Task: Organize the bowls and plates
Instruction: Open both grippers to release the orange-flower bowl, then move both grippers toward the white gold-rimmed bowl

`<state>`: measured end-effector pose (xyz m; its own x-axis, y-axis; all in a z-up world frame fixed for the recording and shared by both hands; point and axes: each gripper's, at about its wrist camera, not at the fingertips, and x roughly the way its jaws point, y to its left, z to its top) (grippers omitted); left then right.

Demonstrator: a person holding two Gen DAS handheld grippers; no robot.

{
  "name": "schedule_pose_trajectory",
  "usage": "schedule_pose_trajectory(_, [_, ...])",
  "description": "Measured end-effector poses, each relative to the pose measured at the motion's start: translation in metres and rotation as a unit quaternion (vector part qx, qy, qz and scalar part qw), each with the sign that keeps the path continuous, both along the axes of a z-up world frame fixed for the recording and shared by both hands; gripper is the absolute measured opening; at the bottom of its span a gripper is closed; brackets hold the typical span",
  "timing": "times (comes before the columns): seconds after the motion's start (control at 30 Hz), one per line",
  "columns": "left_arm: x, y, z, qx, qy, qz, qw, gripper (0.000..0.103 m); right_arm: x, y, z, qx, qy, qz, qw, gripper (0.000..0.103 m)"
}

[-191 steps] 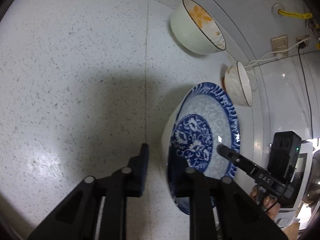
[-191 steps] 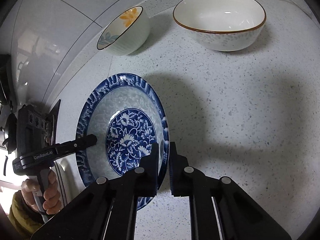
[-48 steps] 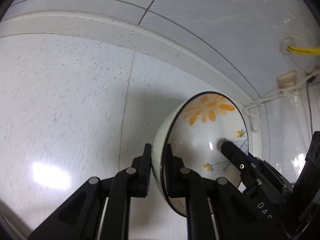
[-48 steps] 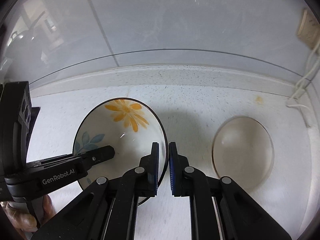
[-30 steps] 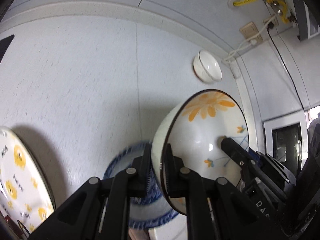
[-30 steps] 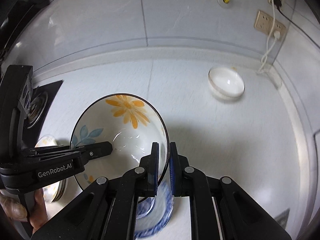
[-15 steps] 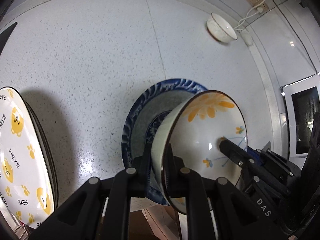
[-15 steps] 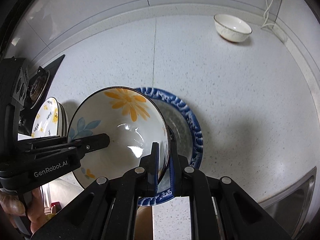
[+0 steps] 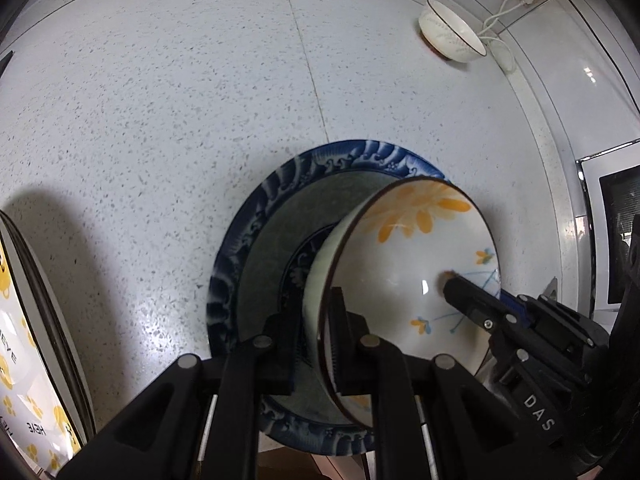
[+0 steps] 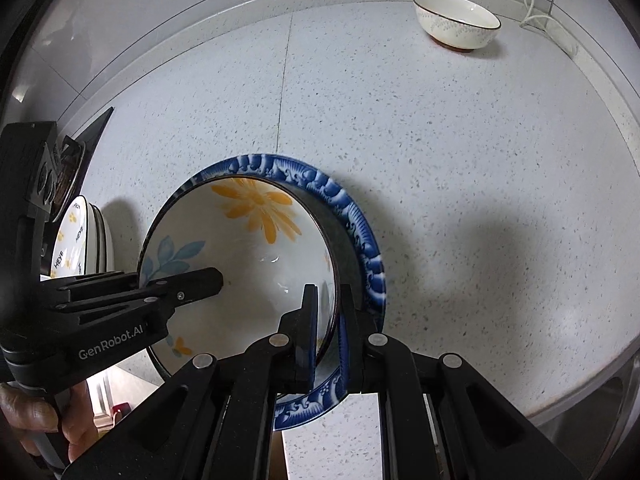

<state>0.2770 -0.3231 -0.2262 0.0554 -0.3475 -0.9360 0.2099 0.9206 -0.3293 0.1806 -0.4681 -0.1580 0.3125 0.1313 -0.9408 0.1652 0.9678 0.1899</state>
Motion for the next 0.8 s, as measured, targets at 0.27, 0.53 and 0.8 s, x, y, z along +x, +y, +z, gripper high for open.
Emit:
schedule_pose_trajectory(0.27, [0.004,0.001,0.021,0.019,-0.052,-0.01,0.9984,0.015,0.005,-0.003,0.001,0.014,0.008,0.016,1.0,0.01])
schedule_pose_trajectory(0.53, [-0.007,0.015,0.055,0.03,-0.127,-0.027,0.9911,0.037,-0.003,-0.009,0.02,0.008,-0.014,0.025,1.0,0.036])
schedule_pose_trajectory(0.8, [-0.016,0.018,0.09,0.024,-0.212,-0.05,0.9757,0.056,-0.009,-0.015,0.045,-0.028,-0.056,0.033,0.997,0.052])
